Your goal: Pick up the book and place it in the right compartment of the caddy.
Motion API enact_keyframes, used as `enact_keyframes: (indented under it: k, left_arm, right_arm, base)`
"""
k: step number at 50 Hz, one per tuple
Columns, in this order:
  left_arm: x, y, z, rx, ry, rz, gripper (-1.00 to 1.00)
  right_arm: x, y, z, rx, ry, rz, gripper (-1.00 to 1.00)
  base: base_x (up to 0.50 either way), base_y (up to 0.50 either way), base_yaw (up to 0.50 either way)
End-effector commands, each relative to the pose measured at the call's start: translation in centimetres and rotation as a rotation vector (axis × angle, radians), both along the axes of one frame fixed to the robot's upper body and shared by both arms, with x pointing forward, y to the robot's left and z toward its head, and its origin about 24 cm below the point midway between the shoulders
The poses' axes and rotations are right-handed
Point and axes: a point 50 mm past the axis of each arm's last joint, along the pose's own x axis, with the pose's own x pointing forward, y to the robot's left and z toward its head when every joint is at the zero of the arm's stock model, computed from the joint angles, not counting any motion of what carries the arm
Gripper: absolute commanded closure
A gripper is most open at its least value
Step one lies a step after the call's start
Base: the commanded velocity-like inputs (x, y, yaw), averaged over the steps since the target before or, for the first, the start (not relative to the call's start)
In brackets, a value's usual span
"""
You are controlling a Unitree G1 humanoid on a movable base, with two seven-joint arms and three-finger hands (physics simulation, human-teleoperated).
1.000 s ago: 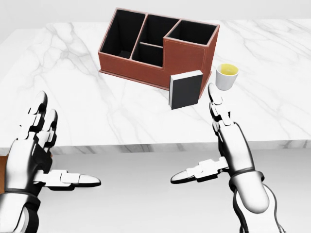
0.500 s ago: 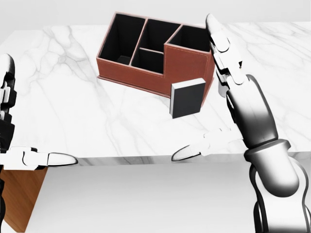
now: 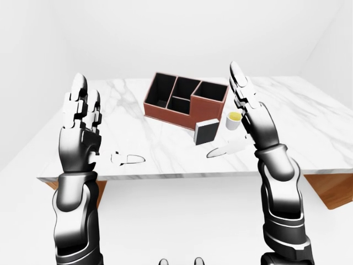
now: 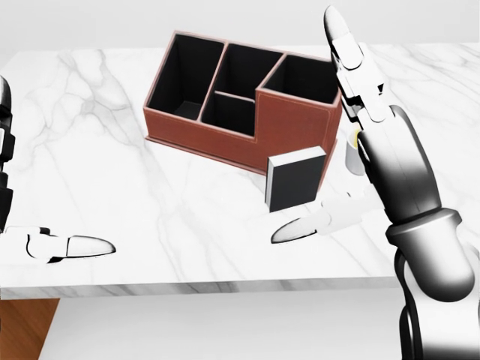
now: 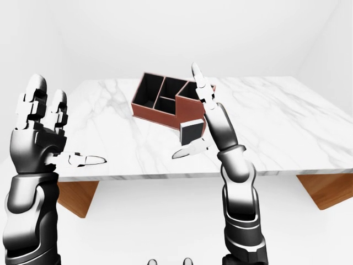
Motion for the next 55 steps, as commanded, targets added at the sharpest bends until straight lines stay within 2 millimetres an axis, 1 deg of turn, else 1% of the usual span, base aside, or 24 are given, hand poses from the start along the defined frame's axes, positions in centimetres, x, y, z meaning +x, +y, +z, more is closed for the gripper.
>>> enact_keyframes:
  k: [1, 16, 22, 42, 55]
  left_arm:
    - [-0.1, 0.0, -0.1, 0.008, 0.003, 0.001, -1.0]
    - [0.0, 0.1, 0.0, 0.002, 0.002, 0.003, -1.0]
    - [0.0, 0.5, 0.3, -0.033, -0.014, -0.008, -1.0]
    - [-0.1, 0.4, 0.2, -0.034, -0.013, -0.007, -1.0]
    - [-0.1, 0.4, 0.2, -0.027, -0.011, -0.01, -1.0]
  right_arm:
    - [0.0, -0.2, -0.1, -0.014, 0.004, -0.01, -1.0]
    - [0.4, -0.2, -0.5, -0.031, 0.029, -0.023, -1.0]
    - [0.6, -0.2, -1.0, -0.039, 0.049, -0.029, -1.0]
    - [-0.1, 0.0, 0.3, -0.067, -0.008, -0.015, -1.0]
    - [-0.2, -0.2, 0.1, -0.072, 0.001, -0.016, -1.0]
  base:
    - [0.27, 0.0, 0.0]
    - [0.23, 0.0, 0.0]
    - [0.21, 0.0, 0.0]
    - [0.2, 0.0, 0.0]
    - [0.19, 0.0, 0.0]
